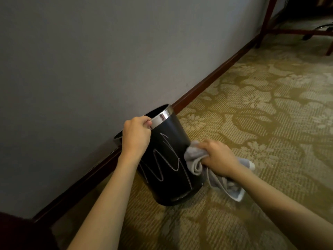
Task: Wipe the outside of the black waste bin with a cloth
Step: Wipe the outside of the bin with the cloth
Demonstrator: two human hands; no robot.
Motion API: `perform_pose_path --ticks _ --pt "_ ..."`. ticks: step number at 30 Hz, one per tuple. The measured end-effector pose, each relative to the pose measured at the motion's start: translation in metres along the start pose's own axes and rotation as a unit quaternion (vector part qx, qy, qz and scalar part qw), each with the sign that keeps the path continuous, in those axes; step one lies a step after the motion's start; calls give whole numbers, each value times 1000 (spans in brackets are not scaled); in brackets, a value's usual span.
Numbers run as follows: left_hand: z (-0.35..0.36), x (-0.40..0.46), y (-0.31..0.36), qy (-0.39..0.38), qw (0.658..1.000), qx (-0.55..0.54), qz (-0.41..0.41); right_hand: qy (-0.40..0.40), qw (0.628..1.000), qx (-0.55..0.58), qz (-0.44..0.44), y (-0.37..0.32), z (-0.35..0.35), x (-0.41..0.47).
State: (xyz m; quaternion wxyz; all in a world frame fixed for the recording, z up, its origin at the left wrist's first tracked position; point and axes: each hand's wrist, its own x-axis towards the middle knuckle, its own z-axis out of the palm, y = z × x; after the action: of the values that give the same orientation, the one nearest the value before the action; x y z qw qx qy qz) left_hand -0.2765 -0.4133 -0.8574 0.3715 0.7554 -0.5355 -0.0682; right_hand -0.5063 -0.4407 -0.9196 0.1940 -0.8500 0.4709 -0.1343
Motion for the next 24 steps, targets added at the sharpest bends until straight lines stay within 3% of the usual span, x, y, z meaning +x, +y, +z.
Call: perform_pose_path --ticks 4,9,12,15,19,24 --pt "8 -4 13 -25 999 1 32 160 956 245 4 -30 -21 21" --pt "12 -7 17 -32 999 -6 41 229 951 208 -6 -45 -9 23" --pt "5 -4 9 -22 999 -24 33 170 975 139 -24 -29 6 7" --pt "-3 3 -2 -18 999 -35 7 60 998 33 -5 -5 21 -10" --pt "-12 7 -12 -9 999 -49 -18 -64 996 -22 58 21 35 -32" --pt "-5 3 -7 -19 999 -38 -4 -36 998 -10 46 27 33 -34"
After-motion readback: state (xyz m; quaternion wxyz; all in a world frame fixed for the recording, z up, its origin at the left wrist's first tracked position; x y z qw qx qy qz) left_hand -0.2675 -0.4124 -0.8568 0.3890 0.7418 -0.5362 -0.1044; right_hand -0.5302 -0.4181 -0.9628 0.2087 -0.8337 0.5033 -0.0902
